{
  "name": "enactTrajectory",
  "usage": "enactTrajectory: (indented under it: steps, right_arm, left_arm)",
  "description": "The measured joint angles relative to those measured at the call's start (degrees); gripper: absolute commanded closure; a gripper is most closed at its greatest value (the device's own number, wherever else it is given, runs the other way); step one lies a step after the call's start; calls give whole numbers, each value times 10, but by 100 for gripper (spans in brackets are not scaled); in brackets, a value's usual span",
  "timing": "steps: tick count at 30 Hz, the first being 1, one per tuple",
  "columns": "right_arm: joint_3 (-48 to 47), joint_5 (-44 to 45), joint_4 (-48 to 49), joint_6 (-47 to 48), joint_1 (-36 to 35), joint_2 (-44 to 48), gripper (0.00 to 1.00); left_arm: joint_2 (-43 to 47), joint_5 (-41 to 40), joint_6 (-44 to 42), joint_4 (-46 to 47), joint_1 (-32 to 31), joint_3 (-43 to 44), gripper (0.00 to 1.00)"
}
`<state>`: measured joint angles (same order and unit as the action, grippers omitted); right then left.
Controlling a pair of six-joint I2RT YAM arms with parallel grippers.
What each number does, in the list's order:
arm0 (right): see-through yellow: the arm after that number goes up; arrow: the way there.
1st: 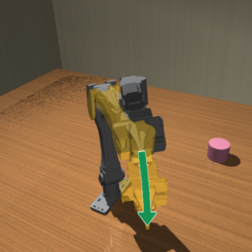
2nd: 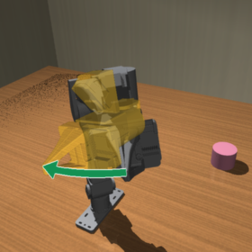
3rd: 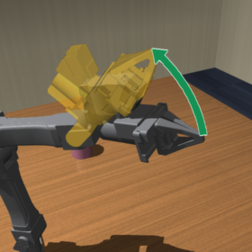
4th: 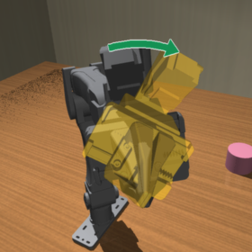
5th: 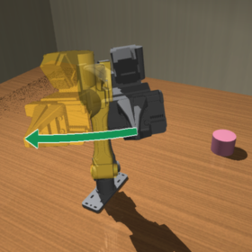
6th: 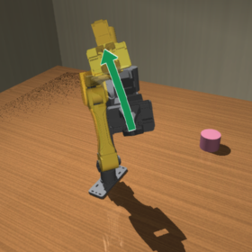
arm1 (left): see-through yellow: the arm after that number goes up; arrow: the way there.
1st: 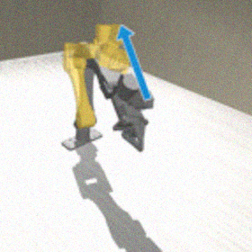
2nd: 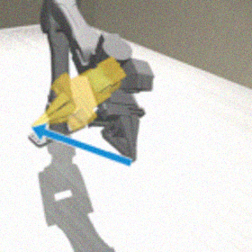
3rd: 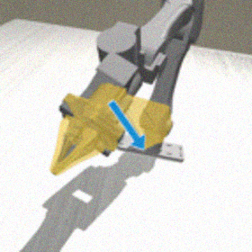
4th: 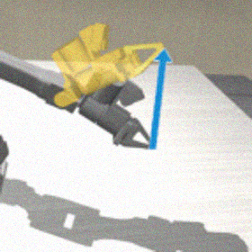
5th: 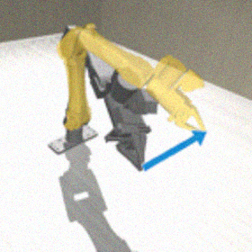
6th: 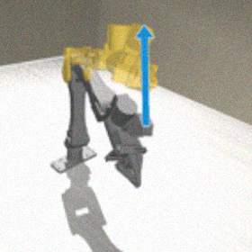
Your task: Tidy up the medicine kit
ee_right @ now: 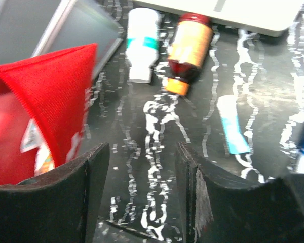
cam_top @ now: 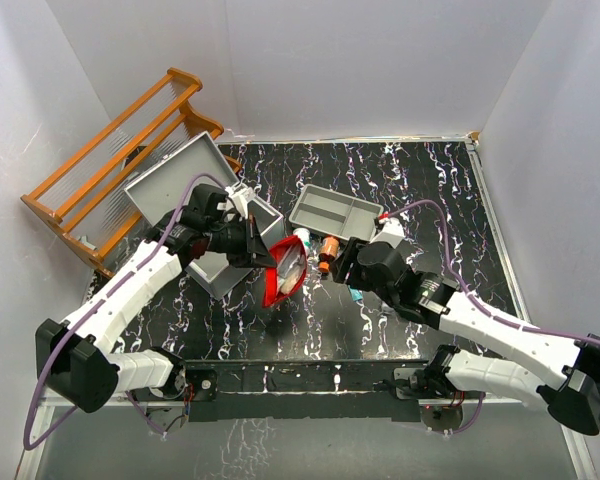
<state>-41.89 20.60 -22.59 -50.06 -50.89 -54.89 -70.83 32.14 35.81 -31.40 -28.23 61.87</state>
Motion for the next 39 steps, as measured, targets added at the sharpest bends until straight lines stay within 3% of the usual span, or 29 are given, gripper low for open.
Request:
enactTrajectory:
  steps: [11,19,28,36,39]
  right_arm:
    - [-1,61,-78,49,12,-102,43]
    - [-22,33,-80,97,47,-224,48]
    - [-22,-28,-33,148,90,-260,58]
    - [-22,-39,-24,167,98,-306,56]
    - [-22,-40,-22,172,99,-309,61]
  left_arm:
    - [-21,5,-26,-6,0,-53,100]
    - [-48,18,-24,21,0,-65,100]
    - [-59,26,-22,37,0,-65,100]
    - [-60,30,-17,44,0,-65,100]
    - [-60,30,-17,44,0,-65,100]
